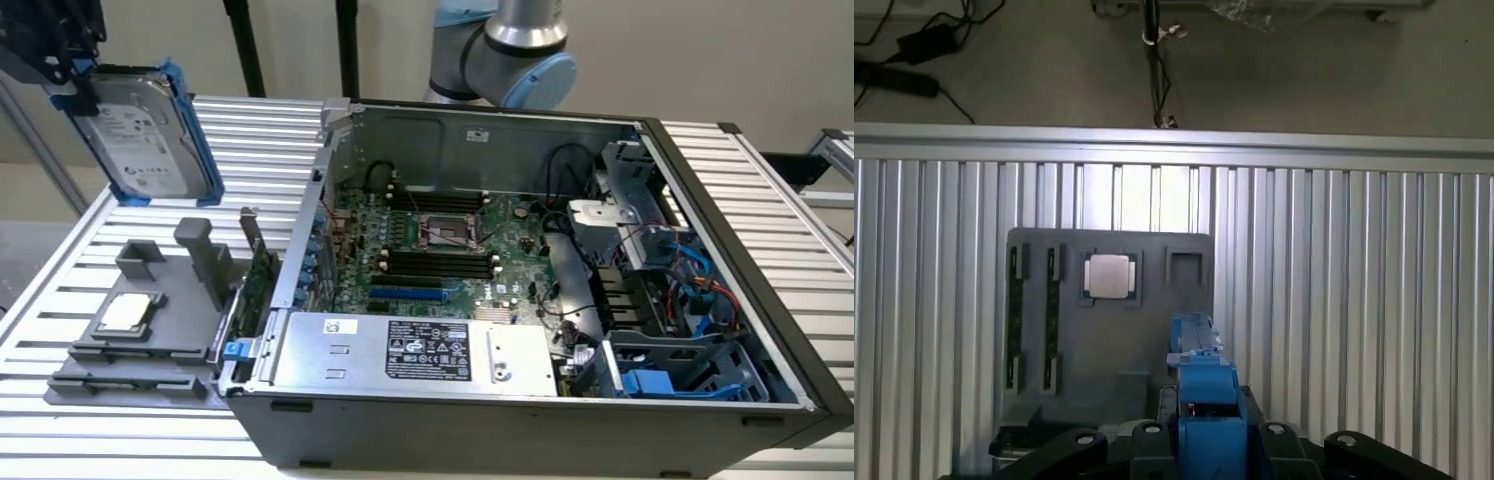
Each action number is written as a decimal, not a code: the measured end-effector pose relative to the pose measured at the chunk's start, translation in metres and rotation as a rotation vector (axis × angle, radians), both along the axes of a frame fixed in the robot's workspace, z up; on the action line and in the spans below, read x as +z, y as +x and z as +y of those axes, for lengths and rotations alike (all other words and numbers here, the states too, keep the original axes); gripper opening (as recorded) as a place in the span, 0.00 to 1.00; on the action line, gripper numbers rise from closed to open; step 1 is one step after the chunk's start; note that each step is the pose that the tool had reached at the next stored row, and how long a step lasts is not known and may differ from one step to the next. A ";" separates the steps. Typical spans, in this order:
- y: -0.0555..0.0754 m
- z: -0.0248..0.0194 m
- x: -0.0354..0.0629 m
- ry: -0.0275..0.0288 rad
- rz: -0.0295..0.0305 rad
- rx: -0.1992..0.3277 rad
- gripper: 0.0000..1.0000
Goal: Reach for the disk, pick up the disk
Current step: 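Pick up the disk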
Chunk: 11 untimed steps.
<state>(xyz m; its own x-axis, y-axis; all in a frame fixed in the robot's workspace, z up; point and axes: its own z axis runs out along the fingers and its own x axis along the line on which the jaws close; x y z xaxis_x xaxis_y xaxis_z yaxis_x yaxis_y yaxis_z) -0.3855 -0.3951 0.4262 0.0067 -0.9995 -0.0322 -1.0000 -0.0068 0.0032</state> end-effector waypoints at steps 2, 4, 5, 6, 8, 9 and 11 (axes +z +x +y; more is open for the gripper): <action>0.007 -0.0020 0.0078 0.0027 0.0001 0.000 0.33; 0.014 -0.0042 0.0152 0.0061 0.0001 0.000 0.33; 0.018 -0.0052 0.0187 0.0078 0.0002 0.000 0.33; 0.021 -0.0062 0.0223 0.0097 0.0003 0.000 0.33; 0.028 -0.0085 0.0297 0.0128 0.0007 0.000 0.33; 0.031 -0.0097 0.0334 0.0146 0.0008 0.000 0.33; 0.037 -0.0118 0.0397 0.0174 0.0014 0.000 0.33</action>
<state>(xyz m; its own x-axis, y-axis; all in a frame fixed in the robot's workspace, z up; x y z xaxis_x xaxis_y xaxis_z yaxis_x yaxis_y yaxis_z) -0.3483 -0.4070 0.4658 0.0067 -0.9987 -0.0496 -1.0000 -0.0069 0.0045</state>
